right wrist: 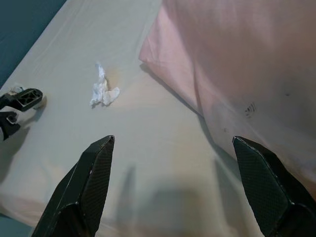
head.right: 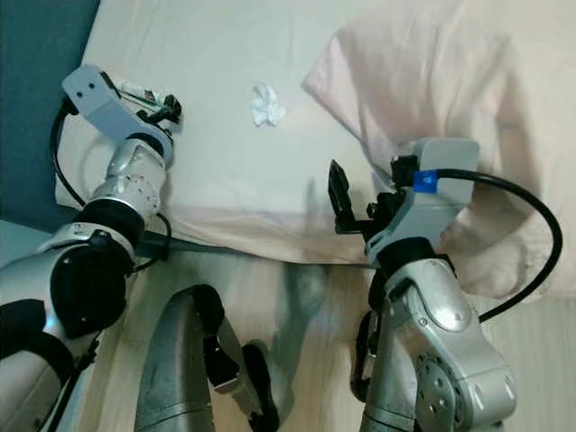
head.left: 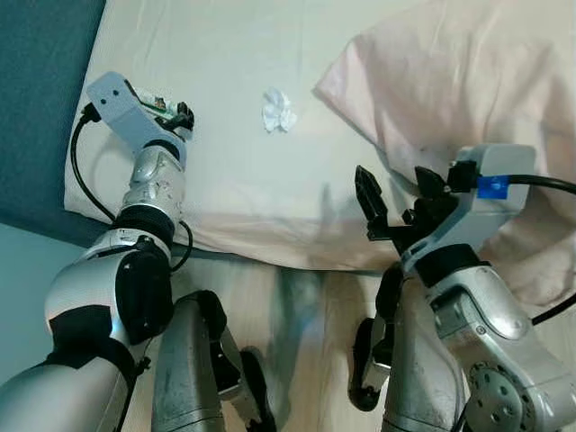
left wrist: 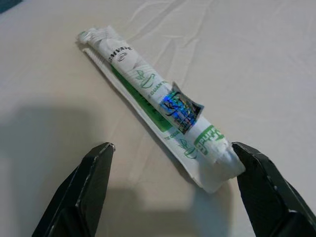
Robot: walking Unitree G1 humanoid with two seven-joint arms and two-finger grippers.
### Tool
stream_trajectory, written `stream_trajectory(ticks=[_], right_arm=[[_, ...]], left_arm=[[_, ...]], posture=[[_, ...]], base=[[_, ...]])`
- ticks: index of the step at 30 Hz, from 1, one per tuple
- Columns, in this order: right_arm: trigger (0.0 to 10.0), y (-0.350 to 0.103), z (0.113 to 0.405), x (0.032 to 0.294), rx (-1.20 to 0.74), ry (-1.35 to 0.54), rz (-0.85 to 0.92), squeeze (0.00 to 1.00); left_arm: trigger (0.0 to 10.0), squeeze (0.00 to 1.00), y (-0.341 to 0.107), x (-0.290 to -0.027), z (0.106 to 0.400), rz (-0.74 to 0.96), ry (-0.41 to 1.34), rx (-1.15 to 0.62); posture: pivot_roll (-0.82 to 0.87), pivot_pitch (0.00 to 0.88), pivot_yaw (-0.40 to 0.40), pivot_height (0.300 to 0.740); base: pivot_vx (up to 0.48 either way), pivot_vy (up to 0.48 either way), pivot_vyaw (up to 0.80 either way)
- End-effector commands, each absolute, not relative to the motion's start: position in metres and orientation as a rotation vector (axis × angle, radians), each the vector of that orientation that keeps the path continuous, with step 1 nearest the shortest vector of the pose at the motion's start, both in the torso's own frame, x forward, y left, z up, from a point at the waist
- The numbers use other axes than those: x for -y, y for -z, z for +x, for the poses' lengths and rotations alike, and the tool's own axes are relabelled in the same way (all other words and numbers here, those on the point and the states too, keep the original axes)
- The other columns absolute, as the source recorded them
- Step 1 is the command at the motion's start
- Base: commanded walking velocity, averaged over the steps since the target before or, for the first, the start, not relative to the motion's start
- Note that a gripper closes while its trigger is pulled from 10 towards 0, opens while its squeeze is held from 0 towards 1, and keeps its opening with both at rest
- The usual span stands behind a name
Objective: Clean up the room
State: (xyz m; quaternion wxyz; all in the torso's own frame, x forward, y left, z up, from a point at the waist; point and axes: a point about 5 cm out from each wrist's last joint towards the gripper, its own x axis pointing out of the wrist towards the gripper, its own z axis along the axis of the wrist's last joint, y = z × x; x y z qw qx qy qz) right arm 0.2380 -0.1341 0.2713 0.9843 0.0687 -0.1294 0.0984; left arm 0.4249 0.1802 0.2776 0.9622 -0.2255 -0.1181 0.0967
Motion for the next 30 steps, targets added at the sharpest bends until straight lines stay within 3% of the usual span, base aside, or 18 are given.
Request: stream_trajectory(ticks=[1,11,24,30], right_arm=[[10.0,-0.268,0.232,0.130,0.243,-0.215,0.150,0.00],[10.0,-0.265,0.225,0.133,0.228,-0.198,0.150,0.00],[10.0,-0.267,0.215,0.130,0.208,-0.179,0.149,0.00],[10.0,-0.262,0.218,0.131,0.194,-0.178,0.157,0.00]], left_arm=[[10.0,0.00,-0.263,-0.176,0.425,-0.427,-0.195,0.190],[10.0,0.00,-0.291,-0.147,0.428,-0.343,-0.119,0.228],[10.0,0.00,-0.273,-0.163,0.427,-0.109,-0.247,0.164],[10.0,0.00,-0.274,-0.157,0.427,-0.189,-0.180,0.185]], posture=[[-0.26,0.650,0.242,0.370],[-0.27,0.694,0.253,0.370],[-0.28,0.725,0.255,0.370],[-0.26,0.712,0.266,0.370]], base=[[0.000,0.000,0.00],[0.000,0.000,0.00],[0.000,0.000,0.00],[0.000,0.000,0.00]])
